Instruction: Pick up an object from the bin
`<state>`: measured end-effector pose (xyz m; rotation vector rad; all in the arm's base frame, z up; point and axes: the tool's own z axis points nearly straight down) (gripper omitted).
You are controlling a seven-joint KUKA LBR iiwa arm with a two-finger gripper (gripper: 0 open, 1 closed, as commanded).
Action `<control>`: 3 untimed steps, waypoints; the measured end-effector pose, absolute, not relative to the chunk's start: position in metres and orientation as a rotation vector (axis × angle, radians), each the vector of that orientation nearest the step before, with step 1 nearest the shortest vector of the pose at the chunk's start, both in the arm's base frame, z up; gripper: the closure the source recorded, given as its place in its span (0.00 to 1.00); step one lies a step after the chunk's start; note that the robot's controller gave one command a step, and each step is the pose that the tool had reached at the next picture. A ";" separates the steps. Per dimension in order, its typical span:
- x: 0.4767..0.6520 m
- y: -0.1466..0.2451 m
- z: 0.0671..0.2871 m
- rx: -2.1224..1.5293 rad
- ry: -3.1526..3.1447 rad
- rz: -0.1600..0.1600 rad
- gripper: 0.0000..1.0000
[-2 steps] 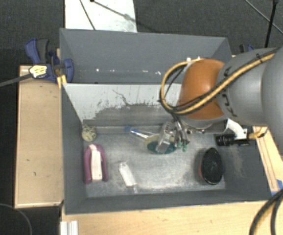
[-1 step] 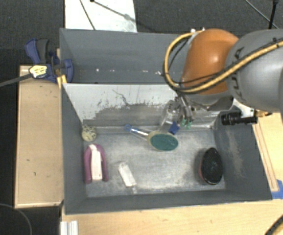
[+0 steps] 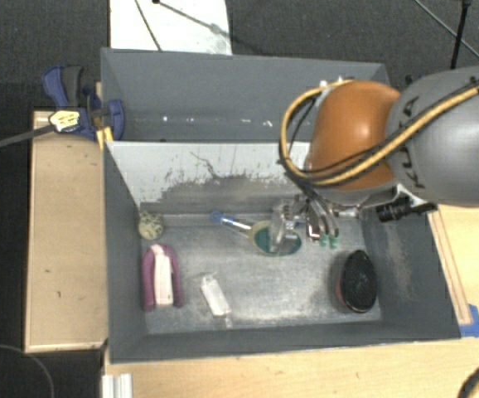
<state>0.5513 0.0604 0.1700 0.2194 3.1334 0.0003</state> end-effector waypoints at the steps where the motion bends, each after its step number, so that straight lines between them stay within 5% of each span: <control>1: 0.546 0.075 0.184 0.439 3.106 0.002 1.00; 2: 0.587 0.073 0.167 0.516 3.094 0.003 1.00; 3: 0.586 0.073 0.168 0.513 3.096 0.001 0.00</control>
Offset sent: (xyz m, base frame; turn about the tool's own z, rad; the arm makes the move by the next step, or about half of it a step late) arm -0.0068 0.0141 0.0127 0.1420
